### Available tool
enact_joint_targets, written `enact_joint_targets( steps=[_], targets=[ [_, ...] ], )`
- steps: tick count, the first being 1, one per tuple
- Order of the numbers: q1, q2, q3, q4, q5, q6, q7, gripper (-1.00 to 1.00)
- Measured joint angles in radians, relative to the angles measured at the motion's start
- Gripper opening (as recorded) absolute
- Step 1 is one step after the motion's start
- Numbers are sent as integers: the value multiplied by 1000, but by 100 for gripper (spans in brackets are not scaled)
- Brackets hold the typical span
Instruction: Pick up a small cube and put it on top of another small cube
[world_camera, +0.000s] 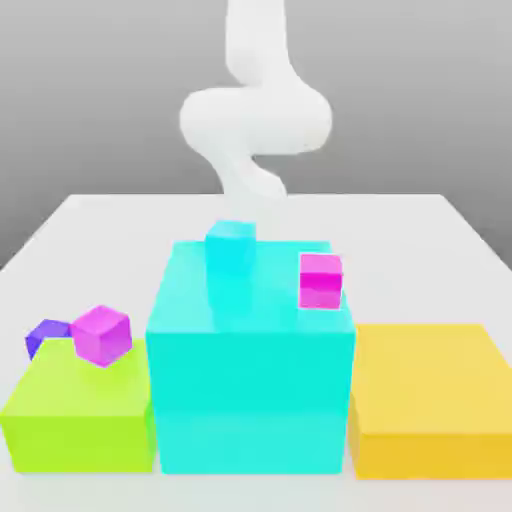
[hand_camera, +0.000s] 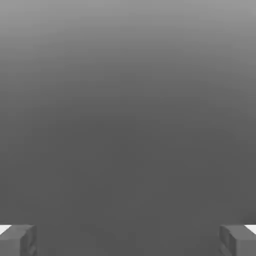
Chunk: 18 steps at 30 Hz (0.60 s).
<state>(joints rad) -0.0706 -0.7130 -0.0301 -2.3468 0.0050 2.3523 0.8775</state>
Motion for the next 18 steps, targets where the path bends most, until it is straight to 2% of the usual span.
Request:
enact_joint_targets(
  steps=[18],
  targets=[
    [-497, 663, -290, -347, 37, 394, 588, 0]
  ],
)
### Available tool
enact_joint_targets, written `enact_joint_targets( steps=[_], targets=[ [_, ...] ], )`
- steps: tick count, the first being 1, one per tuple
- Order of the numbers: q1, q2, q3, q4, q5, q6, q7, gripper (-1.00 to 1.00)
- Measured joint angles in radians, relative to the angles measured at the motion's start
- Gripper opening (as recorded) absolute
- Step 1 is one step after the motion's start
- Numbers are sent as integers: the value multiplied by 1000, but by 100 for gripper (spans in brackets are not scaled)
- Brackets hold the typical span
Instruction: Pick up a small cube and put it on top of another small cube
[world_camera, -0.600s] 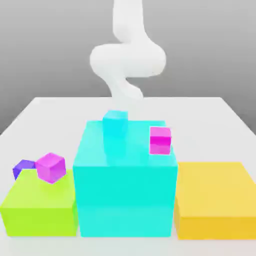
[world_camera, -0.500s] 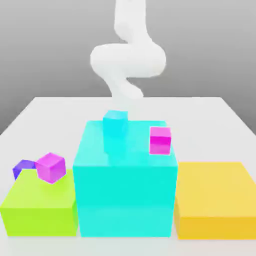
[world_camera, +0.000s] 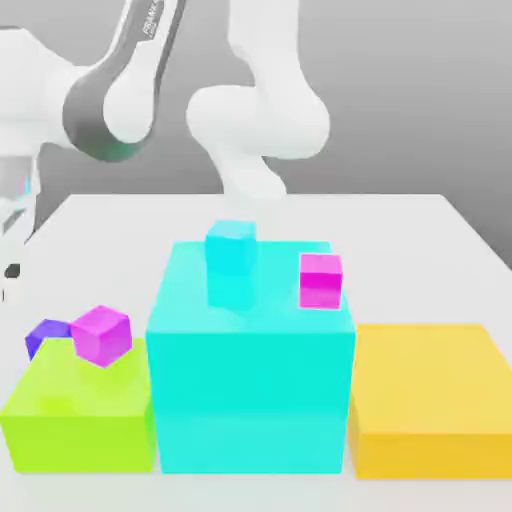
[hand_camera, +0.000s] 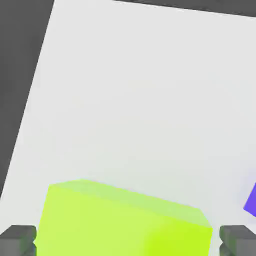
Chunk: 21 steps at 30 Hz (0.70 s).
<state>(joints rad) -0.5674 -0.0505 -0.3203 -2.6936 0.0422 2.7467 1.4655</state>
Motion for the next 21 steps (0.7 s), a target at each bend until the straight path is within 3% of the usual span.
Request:
enact_joint_targets(
  steps=[4, 9, 10, 17, 21],
  targets=[
    [-67, 149, -18, -46, 75, 93, 41, 0],
    [-199, 330, 148, -15, 242, 233, -74, 0],
    [-219, 351, 171, -11, 257, 250, -86, -100],
    [-220, 349, 171, -12, 251, 250, -81, -100],
    [-162, 225, 82, -38, 119, 154, 18, -100]
  ],
)
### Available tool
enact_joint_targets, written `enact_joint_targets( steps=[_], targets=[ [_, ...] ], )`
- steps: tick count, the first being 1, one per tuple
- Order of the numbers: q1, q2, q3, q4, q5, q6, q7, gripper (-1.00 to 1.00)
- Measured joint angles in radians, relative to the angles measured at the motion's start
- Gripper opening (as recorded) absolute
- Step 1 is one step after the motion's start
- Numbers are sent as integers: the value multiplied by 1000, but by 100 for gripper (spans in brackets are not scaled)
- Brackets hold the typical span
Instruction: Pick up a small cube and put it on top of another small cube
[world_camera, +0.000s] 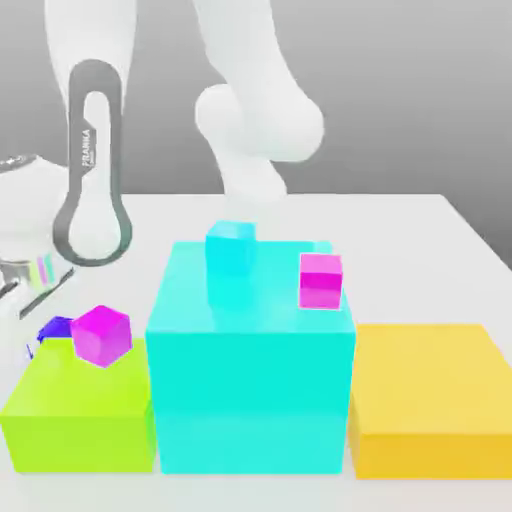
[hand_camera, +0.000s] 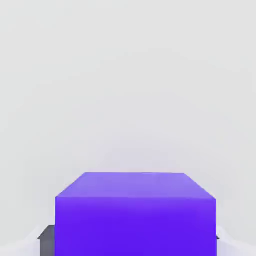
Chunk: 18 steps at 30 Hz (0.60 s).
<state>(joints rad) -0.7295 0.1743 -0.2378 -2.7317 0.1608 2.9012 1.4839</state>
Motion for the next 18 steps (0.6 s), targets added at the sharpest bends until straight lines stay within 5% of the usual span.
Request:
enact_joint_targets(
  steps=[7, 15, 18],
  targets=[
    [97, -255, 25, -5, -112, -244, 152, -100],
    [175, -536, 192, 25, -164, -554, 328, -100],
    [183, -495, 211, 2, -169, -490, 346, -100]
  ],
)
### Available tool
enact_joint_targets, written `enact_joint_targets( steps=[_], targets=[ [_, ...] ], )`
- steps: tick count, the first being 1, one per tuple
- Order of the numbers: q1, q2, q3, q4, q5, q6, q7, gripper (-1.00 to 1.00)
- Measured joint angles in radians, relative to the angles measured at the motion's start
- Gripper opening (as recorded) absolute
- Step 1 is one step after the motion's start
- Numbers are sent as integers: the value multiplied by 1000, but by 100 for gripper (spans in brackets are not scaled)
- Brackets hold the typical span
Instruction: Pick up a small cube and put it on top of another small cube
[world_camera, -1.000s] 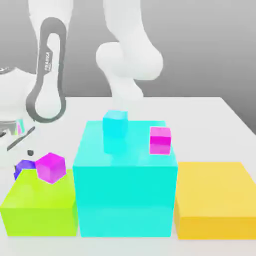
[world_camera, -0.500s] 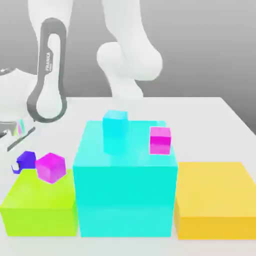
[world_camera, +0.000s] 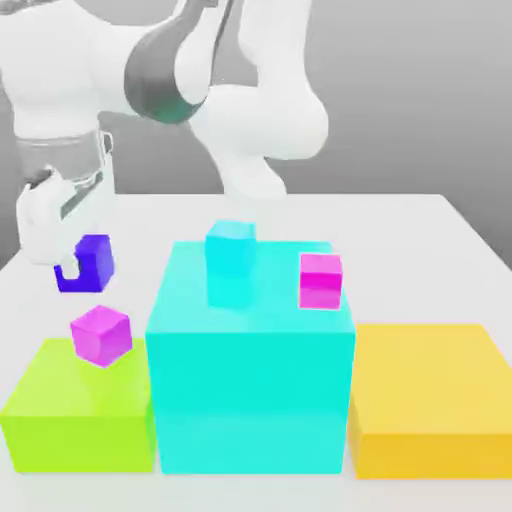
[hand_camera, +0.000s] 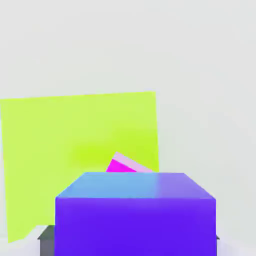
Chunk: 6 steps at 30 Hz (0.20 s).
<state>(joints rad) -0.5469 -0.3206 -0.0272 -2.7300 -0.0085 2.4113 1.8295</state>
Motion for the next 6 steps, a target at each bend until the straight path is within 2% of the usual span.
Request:
enact_joint_targets(
  steps=[2, 3, 6],
  targets=[
    [1, 56, 2, -23, 0, 80, 1, -100],
    [1, 74, 2, -30, 0, 103, 1, 100],
    [1, 74, 2, -30, 0, 103, 1, 100]
  ],
)
